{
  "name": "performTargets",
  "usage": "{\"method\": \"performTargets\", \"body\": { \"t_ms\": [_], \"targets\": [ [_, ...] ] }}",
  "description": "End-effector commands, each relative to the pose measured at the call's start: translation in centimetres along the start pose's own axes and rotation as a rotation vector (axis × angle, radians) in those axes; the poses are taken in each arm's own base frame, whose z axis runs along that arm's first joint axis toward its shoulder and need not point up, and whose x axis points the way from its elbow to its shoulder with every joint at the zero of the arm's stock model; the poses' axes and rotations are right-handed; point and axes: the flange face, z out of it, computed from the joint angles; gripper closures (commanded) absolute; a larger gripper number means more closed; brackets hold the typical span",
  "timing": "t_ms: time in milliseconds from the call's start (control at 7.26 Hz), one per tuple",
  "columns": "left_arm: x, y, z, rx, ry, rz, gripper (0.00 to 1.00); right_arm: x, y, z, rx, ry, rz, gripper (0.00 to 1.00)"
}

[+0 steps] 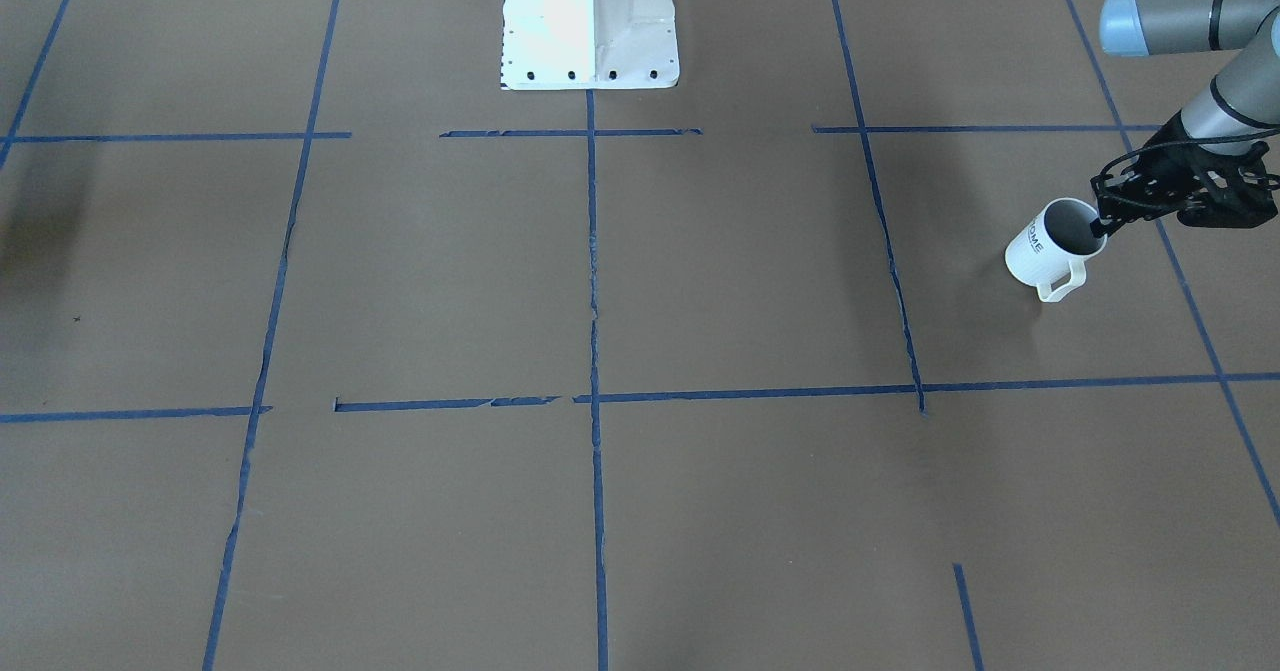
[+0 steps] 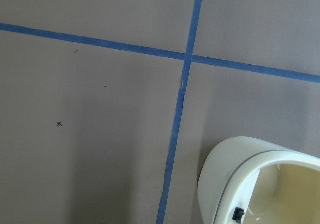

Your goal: Left arm hands cup to right arm to dump lemon

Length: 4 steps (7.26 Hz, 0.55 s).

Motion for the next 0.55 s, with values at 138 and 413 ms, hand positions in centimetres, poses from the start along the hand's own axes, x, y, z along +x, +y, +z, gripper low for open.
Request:
{"method": "performTargets", "body": {
  "t_ms": [138, 413],
  "targets": [
    [0.8, -1.6, -3.9, -0.008, 0.068, -0.055, 1.0, -1.2, -1.2, -0.9, 0.044, 0.006, -0.059, 0.0],
    [7.3, -6.1, -7.3, -0.043, 0.04, -0.102, 1.0, -5.2, -3.1, -1.3, 0.18, -0.021, -0.14, 0.0]
  ]
}}
